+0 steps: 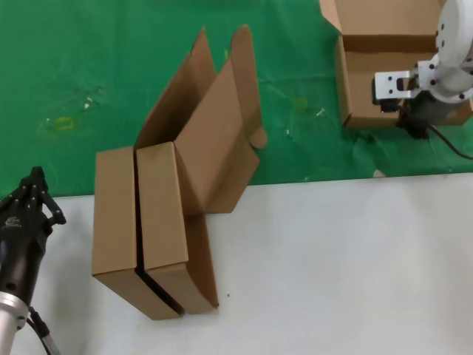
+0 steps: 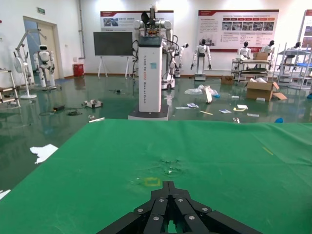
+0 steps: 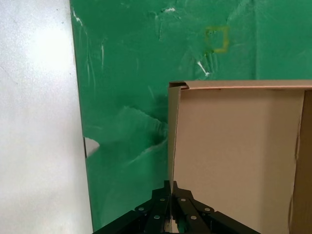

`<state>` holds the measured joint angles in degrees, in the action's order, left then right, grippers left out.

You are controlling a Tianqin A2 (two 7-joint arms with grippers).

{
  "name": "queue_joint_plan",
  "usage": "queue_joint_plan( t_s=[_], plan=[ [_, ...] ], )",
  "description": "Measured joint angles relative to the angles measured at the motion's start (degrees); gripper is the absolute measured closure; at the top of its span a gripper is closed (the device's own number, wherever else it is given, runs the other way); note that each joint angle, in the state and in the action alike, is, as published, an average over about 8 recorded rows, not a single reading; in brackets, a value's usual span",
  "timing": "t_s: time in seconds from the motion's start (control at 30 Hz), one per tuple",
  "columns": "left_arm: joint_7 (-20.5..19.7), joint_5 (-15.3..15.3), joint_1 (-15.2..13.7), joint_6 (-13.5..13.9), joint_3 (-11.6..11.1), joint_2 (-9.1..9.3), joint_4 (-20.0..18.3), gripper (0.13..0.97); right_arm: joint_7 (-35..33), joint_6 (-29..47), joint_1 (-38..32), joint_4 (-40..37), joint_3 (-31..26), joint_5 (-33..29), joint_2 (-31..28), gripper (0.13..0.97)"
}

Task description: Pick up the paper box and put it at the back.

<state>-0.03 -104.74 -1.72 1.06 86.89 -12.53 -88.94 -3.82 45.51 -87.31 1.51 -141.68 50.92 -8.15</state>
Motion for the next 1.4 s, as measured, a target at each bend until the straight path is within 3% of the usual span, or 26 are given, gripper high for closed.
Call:
queue_joint_plan(
  t_s=[0.93,1.23,1.4],
  plan=[
    [0.0,0.0,0.0,0.0,0.0,0.0,0.0,0.953,0.3,0.1,0.6,0.9,-0.1,0.3,-1.0,0.921],
    [0.0,0.0,0.0,0.0,0.0,0.0,0.0,0.953,0.3,0.1,0.6,0.9,-0.1,0.3,-1.0,0.825],
    [0.0,0.0,0.0,0.0,0.0,0.0,0.0,0.949,0.3,0.1,0.6,0.9,-0.1,0.3,-1.0,0.72]
  ],
)
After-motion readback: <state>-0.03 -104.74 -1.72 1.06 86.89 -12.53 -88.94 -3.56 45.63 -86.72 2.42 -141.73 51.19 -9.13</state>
